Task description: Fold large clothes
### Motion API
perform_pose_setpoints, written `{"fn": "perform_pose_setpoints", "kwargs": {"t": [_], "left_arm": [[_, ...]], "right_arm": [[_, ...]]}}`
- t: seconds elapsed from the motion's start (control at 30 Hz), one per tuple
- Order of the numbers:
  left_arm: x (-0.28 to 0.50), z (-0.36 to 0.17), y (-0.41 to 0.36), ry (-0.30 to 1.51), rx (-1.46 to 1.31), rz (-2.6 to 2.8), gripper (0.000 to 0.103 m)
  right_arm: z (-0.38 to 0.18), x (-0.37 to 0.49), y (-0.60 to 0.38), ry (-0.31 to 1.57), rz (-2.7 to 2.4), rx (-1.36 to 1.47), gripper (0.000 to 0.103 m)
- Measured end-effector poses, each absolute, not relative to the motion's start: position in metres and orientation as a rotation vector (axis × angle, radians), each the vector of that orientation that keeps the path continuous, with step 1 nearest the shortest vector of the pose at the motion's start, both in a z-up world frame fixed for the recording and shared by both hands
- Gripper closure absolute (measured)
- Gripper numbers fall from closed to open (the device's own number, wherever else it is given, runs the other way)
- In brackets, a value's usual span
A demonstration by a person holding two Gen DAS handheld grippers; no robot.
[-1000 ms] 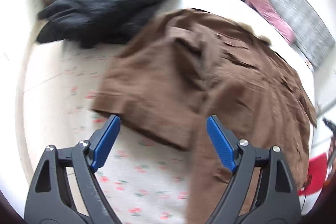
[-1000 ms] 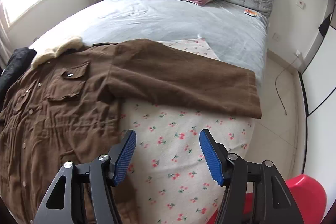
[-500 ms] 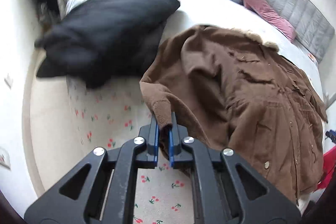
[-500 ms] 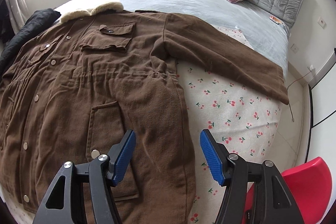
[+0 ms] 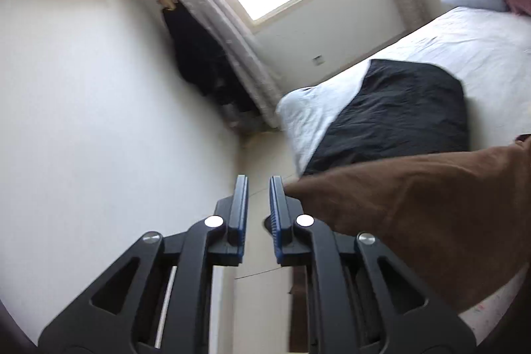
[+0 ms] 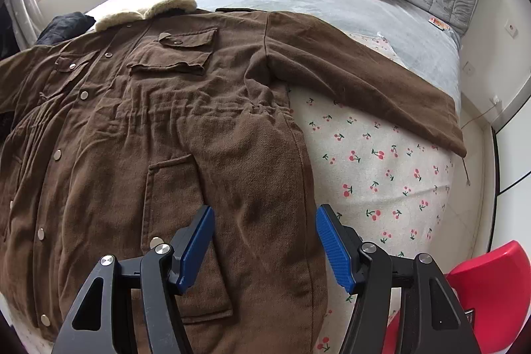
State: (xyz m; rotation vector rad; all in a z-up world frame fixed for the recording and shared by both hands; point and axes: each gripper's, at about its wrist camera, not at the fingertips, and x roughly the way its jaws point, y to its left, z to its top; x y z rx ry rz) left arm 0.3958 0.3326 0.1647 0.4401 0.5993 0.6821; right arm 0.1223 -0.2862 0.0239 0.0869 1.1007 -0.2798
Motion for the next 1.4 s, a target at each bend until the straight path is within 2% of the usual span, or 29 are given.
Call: {"fn": "perform_pose_setpoints", "kwargs": {"t": [0.03, 0.07, 0.1, 0.33, 0.4, 0.8, 0.9, 1.1, 1.4], "left_arm": [[0.393, 0.159, 0.337, 0.600, 0.402, 0.685, 0.068], [0.386, 0.153, 0.339, 0.598, 0.330, 0.627, 0.045], [0.379, 0.146, 0.337, 0.596, 0.282, 0.572, 0.032], [0.329, 0.073, 0.275, 0.792, 0.166, 0.216, 0.031], [0.304, 0.059, 0.258, 0.835, 0.124, 0.111, 0.025], [0.185, 0.005, 0.169, 1.047, -0.035, -0.219, 0.020], [0.158, -0.011, 0.155, 1.093, -0.024, -0.263, 0.019], [0.136, -0.033, 0.159, 1.106, -0.076, -0.360, 0.019], [0.148, -0.062, 0.182, 1.104, -0.324, -0.535, 0.020]], "right_arm": [[0.025, 0.120, -0.286, 1.096, -0.274, 0.089, 0.039], [0.026, 0.115, -0.287, 1.088, -0.263, 0.096, 0.039], [0.027, 0.111, -0.288, 1.084, -0.252, 0.104, 0.039], [0.024, 0.084, -0.305, 1.078, -0.244, 0.206, 0.038], [0.021, 0.075, -0.305, 1.080, -0.233, 0.249, 0.038], [0.023, 0.015, -0.258, 1.059, -0.083, 0.285, 0.037], [0.027, 0.002, -0.245, 1.052, -0.052, 0.256, 0.031], [0.024, -0.016, -0.249, 1.045, -0.003, 0.266, 0.028], [-0.003, -0.023, -0.330, 0.975, -0.074, 0.497, 0.028]]}}
